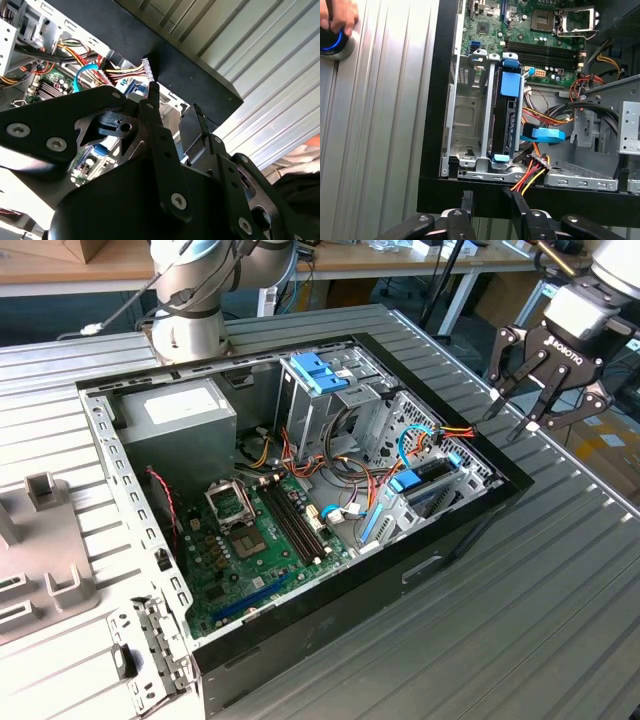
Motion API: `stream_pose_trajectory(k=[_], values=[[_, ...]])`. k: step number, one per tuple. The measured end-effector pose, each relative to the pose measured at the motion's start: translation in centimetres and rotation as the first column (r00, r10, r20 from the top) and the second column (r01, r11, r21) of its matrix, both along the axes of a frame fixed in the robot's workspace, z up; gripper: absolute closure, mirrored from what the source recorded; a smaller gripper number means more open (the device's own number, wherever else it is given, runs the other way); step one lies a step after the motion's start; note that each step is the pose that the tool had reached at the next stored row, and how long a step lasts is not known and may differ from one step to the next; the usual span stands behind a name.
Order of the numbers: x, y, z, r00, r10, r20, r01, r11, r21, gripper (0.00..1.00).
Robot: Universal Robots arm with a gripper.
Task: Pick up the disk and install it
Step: 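Insert the first disk wire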
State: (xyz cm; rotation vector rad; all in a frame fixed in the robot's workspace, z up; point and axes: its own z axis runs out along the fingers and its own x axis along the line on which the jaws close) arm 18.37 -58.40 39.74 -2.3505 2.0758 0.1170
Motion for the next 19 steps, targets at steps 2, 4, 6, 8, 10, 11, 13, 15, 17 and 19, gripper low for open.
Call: stream_pose_trajectory(k=[2, 4, 6, 8, 10, 11, 13, 15, 17, 19], values=[[0.0, 0.0, 0.0, 0.9999, 0.012, 0.0, -0.012, 0.9999, 0.0, 0.56], [0.0, 0.0, 0.0, 0.9998, 0.022, 0.0, -0.022, 0.9998, 0.0, 0.56], [0.0, 0.0, 0.0, 0.9994, 0.035, 0.0, -0.035, 0.9994, -0.0001, 0.56], [0.0, 0.0, 0.0, 0.9986, 0.054, 0.0, -0.054, 0.9986, -0.0001, 0.56], [0.0, 0.0, 0.0, 0.9979, 0.065, 0.0, -0.065, 0.9979, -0.0001, 0.56], [0.0, 0.0, 0.0, 0.9976, 0.07, 0.0, -0.07, 0.9976, 0.0, 0.56], [0.0, 0.0, 0.0, 0.9961, 0.088, 0.0, -0.088, 0.9961, 0.0, 0.56], [0.0, 0.0, 0.0, 0.9952, 0.098, 0.0, -0.098, 0.9952, 0.0, 0.56], [0.0, 0.0, 0.0, 0.9939, 0.11, 0.0, -0.11, 0.9939, -0.0001, 0.56], [0.0, 0.0, 0.0, 0.9922, 0.125, 0.0, -0.125, 0.9922, 0.0, 0.56]])
